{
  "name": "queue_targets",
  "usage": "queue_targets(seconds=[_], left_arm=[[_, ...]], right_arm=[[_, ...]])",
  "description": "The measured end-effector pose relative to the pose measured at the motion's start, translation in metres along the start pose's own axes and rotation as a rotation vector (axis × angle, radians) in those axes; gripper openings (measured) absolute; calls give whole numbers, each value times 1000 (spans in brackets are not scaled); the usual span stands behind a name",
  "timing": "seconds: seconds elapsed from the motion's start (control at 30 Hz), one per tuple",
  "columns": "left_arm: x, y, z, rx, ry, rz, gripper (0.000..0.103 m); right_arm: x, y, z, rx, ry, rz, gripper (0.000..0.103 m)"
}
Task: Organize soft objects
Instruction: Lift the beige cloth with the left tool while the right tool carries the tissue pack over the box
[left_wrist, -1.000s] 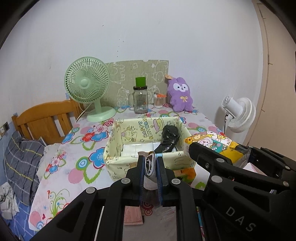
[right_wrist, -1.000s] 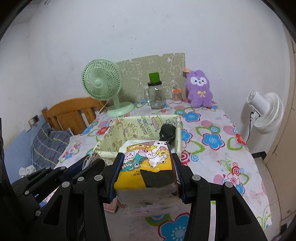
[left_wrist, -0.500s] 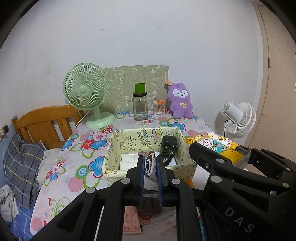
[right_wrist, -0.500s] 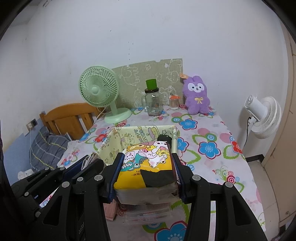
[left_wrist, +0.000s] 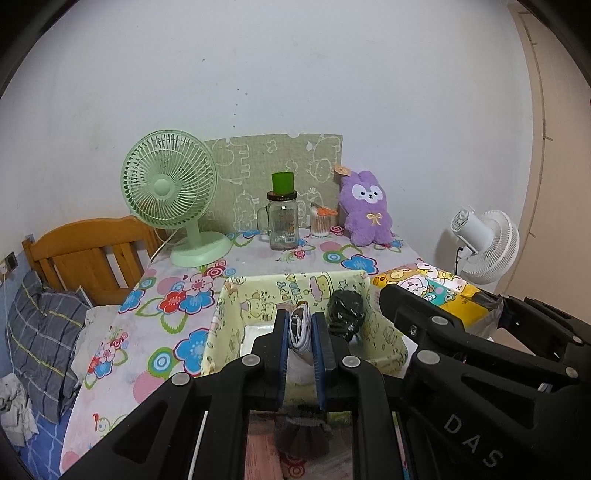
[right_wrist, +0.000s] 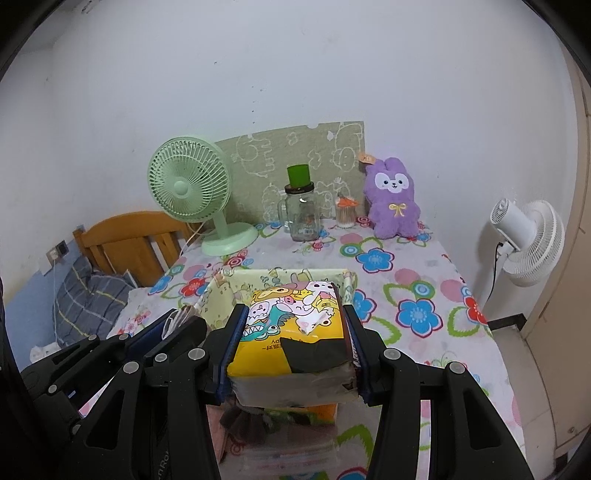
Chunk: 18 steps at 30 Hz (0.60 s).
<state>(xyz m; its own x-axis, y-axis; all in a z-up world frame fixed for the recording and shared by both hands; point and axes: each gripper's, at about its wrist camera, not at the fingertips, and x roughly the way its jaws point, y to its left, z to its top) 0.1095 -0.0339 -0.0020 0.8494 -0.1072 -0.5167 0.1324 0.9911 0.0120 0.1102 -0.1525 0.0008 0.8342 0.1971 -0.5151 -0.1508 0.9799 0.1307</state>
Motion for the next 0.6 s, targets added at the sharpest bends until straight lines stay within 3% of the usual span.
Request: queue_targets(seconds=[0.6], left_arm=[[44, 9, 20, -24, 25, 17, 9]], right_arm=[[47, -7, 25, 10, 14, 2, 53]])
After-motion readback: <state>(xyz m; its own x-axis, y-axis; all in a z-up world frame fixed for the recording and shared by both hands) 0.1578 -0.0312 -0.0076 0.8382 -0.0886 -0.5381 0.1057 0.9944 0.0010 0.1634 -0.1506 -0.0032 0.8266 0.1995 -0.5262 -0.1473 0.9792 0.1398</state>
